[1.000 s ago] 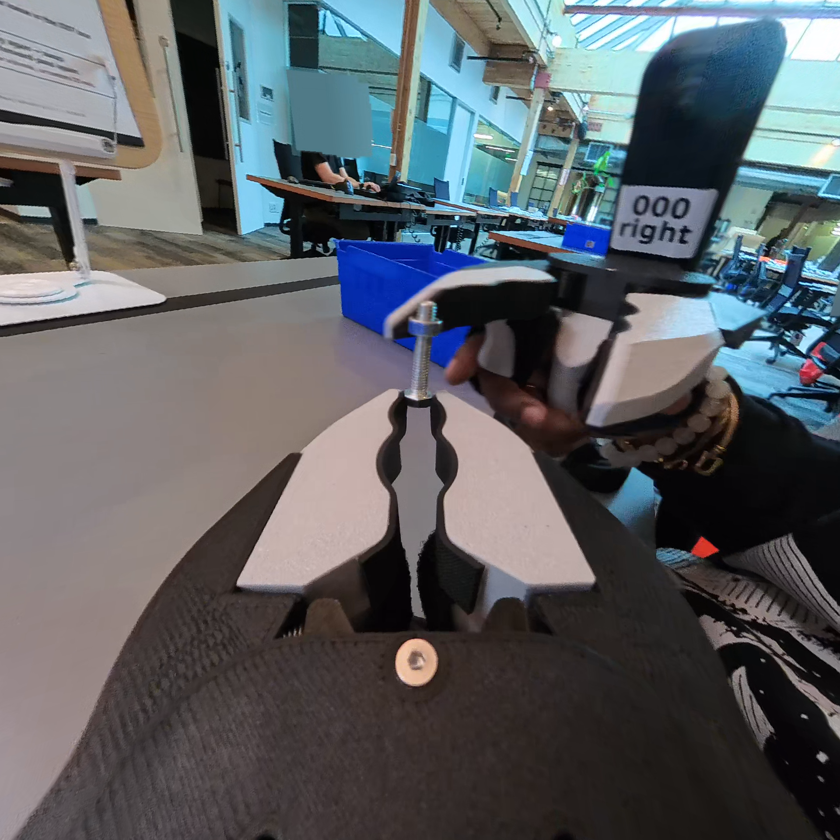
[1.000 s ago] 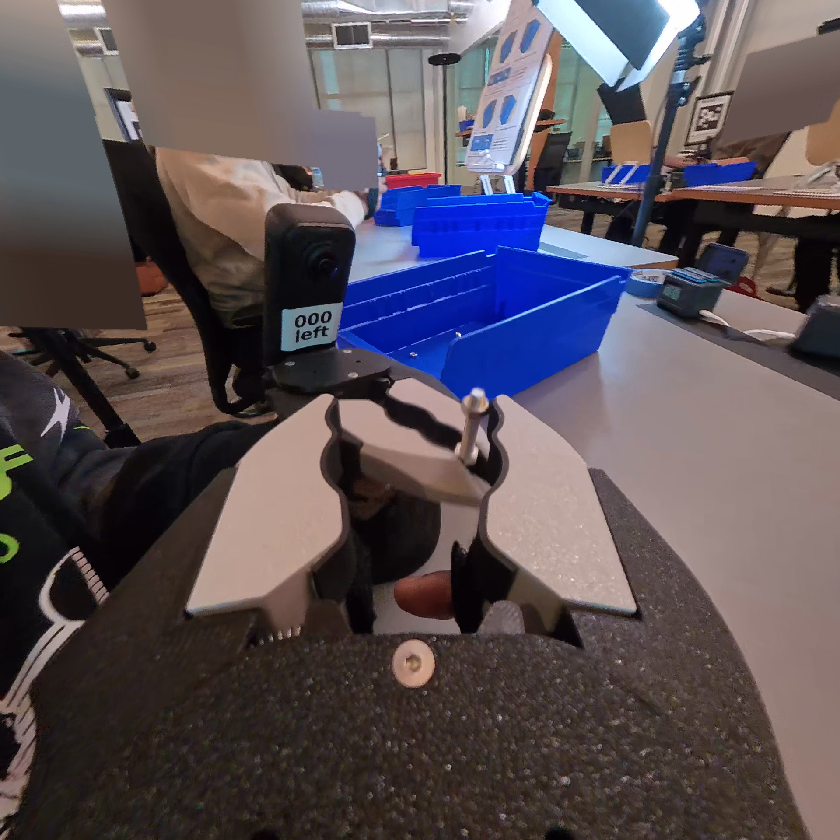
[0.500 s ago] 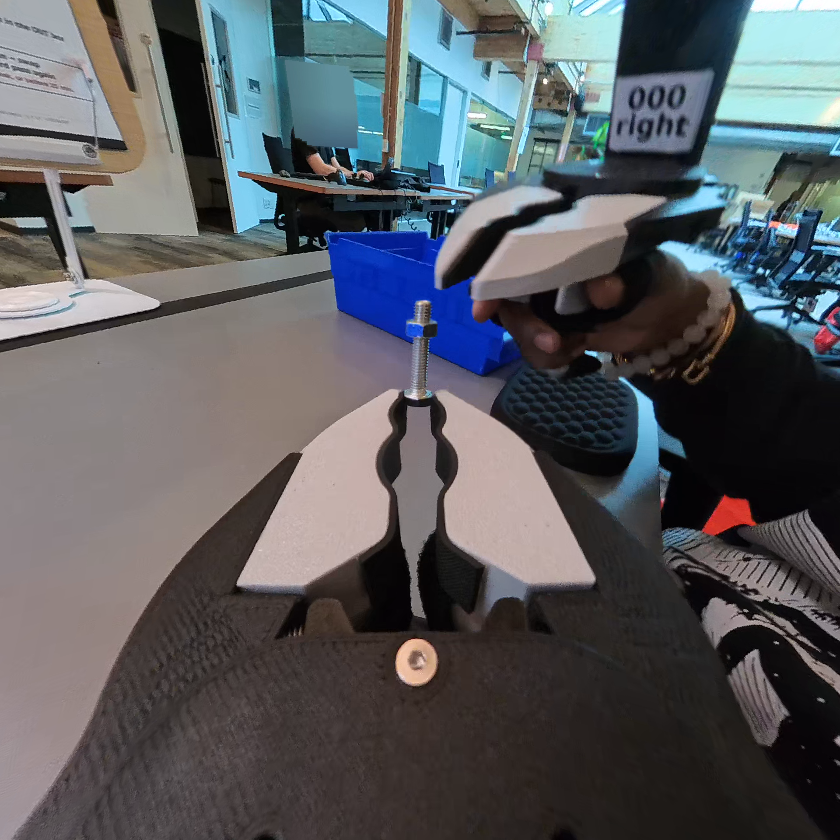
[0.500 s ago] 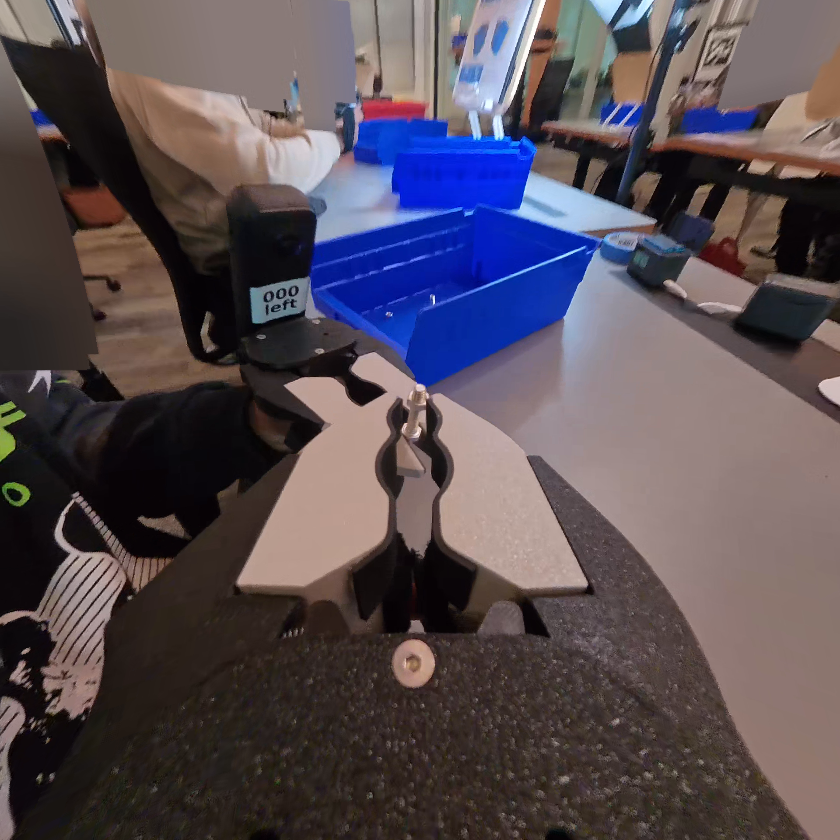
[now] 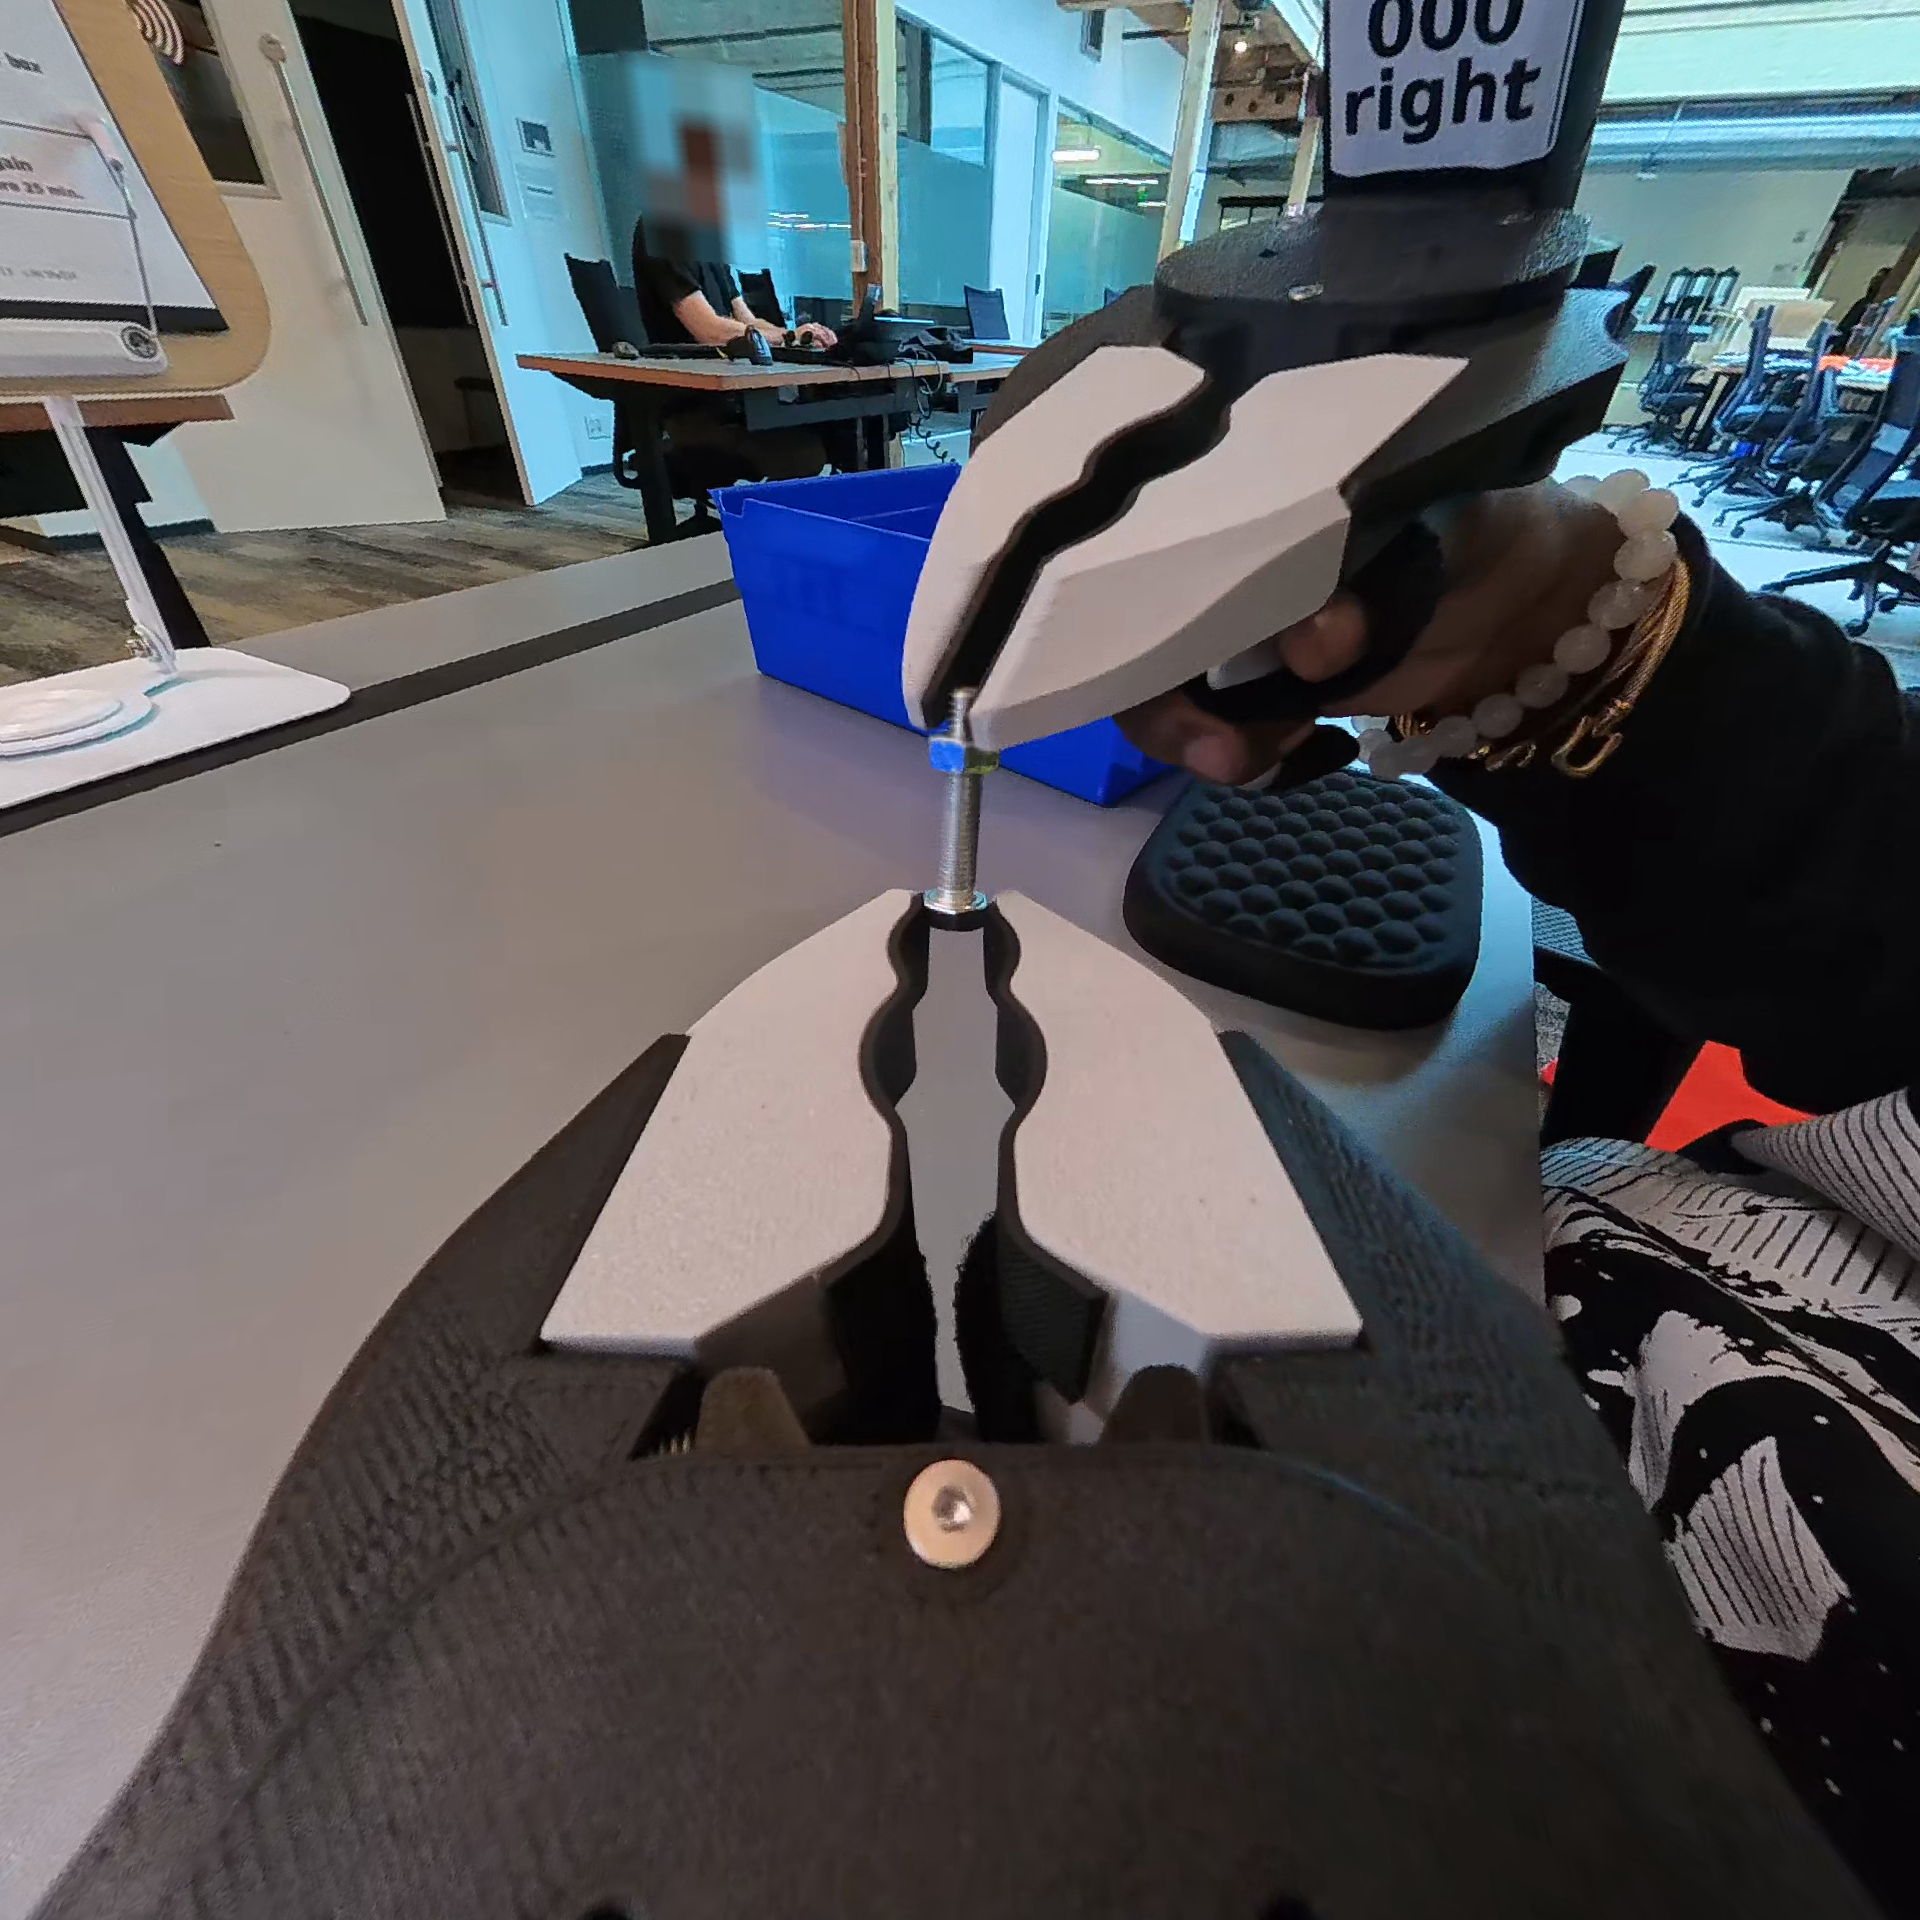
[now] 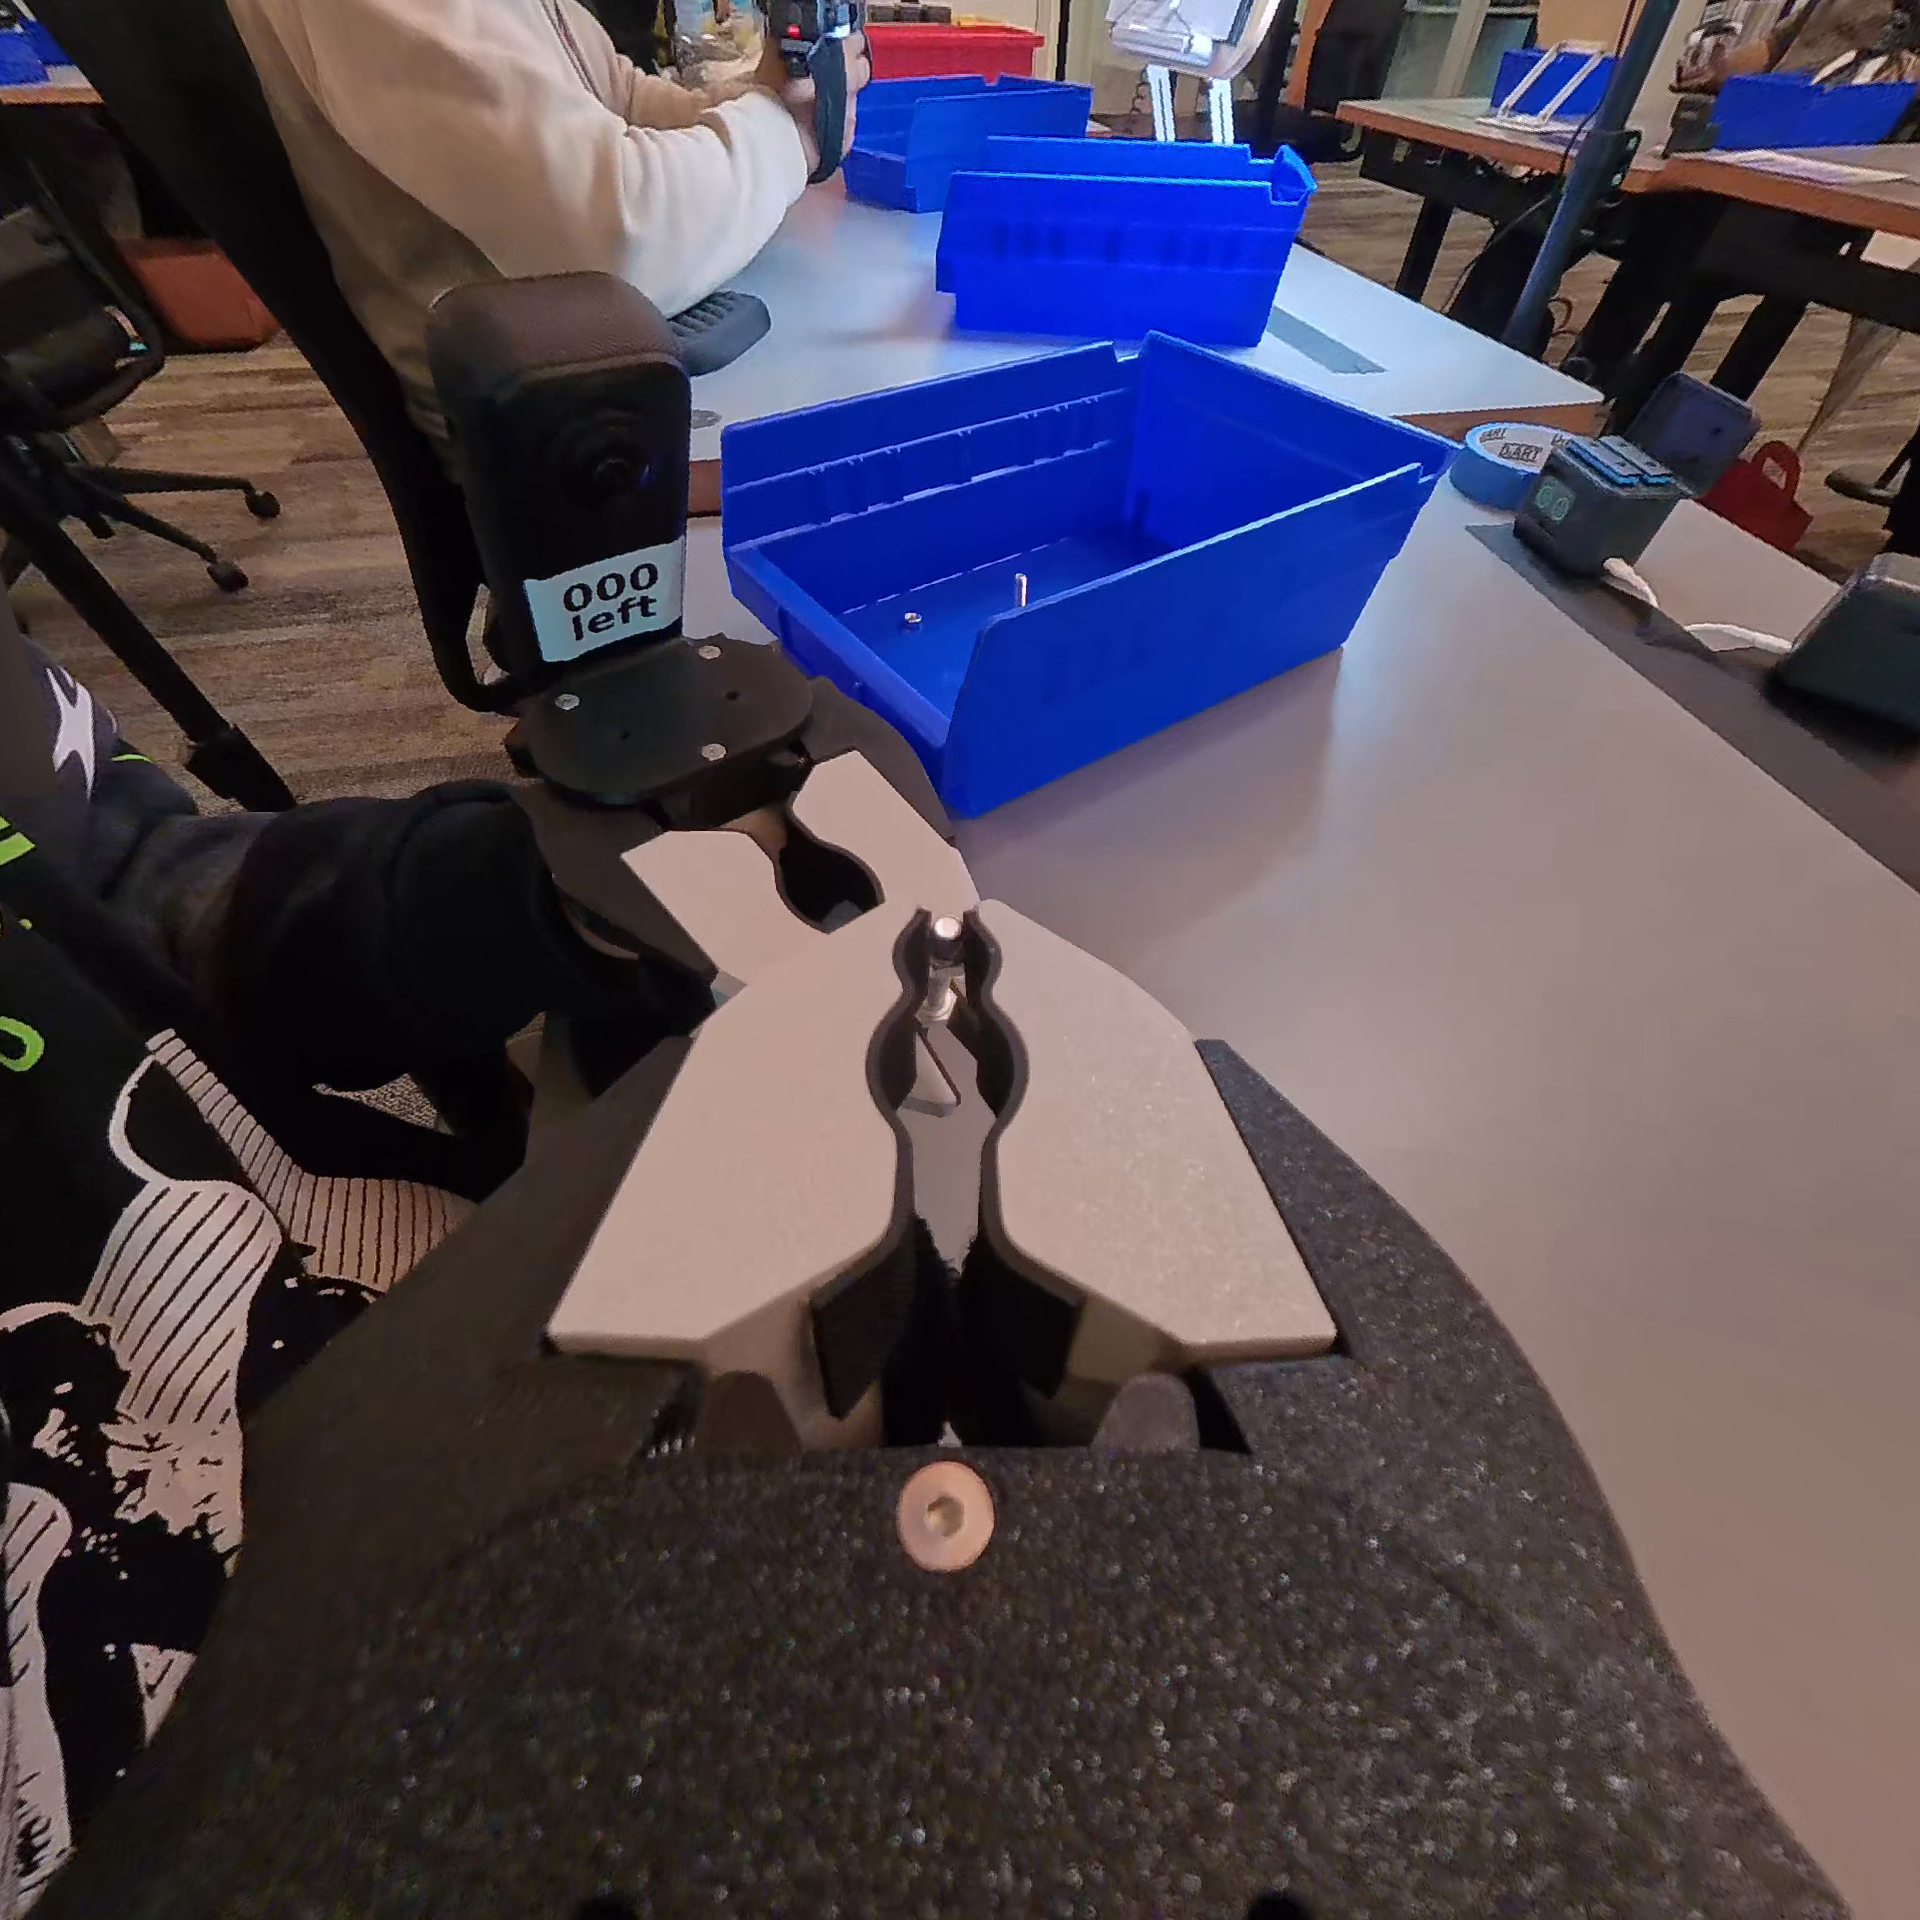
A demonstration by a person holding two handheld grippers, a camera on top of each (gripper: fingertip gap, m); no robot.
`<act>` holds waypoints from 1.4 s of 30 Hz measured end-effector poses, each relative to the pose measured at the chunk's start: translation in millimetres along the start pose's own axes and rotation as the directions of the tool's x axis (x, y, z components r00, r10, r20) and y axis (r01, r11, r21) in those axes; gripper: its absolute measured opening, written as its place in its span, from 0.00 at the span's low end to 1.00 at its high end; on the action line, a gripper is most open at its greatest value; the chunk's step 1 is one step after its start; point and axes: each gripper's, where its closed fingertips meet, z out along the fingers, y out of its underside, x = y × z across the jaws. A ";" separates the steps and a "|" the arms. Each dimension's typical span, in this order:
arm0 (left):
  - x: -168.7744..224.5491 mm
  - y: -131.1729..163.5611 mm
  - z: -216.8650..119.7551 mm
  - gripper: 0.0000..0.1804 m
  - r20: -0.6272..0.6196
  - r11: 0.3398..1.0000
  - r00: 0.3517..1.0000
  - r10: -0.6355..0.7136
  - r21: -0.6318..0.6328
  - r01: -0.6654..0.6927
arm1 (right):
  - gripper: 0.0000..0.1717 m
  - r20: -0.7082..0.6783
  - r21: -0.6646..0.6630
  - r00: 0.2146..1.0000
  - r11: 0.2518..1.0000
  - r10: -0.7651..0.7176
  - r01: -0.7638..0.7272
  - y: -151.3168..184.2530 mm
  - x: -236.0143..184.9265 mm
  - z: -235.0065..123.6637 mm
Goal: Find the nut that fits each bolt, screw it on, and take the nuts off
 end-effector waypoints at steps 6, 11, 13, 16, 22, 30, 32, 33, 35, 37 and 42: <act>-2.6 -3.1 -1.8 0.18 -0.011 0.999 0.999 -0.044 0.023 0.045 | 0.03 -0.075 0.050 0.996 0.998 0.042 -0.038 -1.6 11.1 -22.6; -4.0 -3.0 -1.6 0.19 -0.006 0.998 0.998 -0.055 0.021 0.055 | 0.03 -0.425 0.044 0.902 0.997 0.072 -0.059 6.9 76.9 -116.9; -4.3 -2.4 -1.0 0.19 -0.001 0.998 0.999 -0.053 0.016 0.053 | 0.03 -0.596 0.012 0.797 0.993 0.100 -0.116 24.3 114.4 -170.8; -5.1 -2.0 -0.7 0.19 0.001 0.998 0.998 -0.060 0.013 0.060 | 0.03 -0.783 -0.025 0.605 0.964 0.145 -0.263 69.7 162.4 -240.5; -7.0 -3.1 -1.3 0.17 0.003 0.997 0.997 -0.078 0.022 0.078 | 0.03 -0.861 -0.062 0.464 0.862 0.208 -0.503 154.9 199.5 -272.8; -7.2 -3.4 -1.6 0.17 0.001 0.996 0.997 -0.082 0.026 0.081 | 0.04 -0.850 -0.126 0.471 0.778 0.236 -0.616 190.6 209.6 -262.3; -7.2 -3.7 -1.7 0.17 0.001 0.996 0.997 -0.081 0.027 0.081 | 0.04 -0.852 -0.147 0.476 0.771 0.220 -0.620 192.9 210.8 -261.6; -7.2 -3.8 -1.8 0.17 0.001 0.996 0.997 -0.080 0.028 0.080 | 0.04 -0.854 -0.154 0.475 0.767 0.214 -0.623 194.2 211.2 -261.8; -7.1 -3.6 -1.7 0.17 0.001 0.997 0.997 -0.079 0.027 0.079 | 0.04 -0.854 -0.165 0.473 0.751 0.216 -0.640 197.7 210.1 -261.5; -7.1 -3.6 -1.6 0.17 0.002 0.997 0.997 -0.078 0.027 0.078 | 0.05 -0.853 -0.178 0.474 0.734 0.217 -0.655 201.4 208.2 -261.4; -7.1 -3.6 -1.6 0.17 0.004 0.997 0.997 -0.075 0.026 0.075 | 0.11 -0.873 -0.120 0.434 0.765 0.221 -0.632 191.9 207.5 -270.0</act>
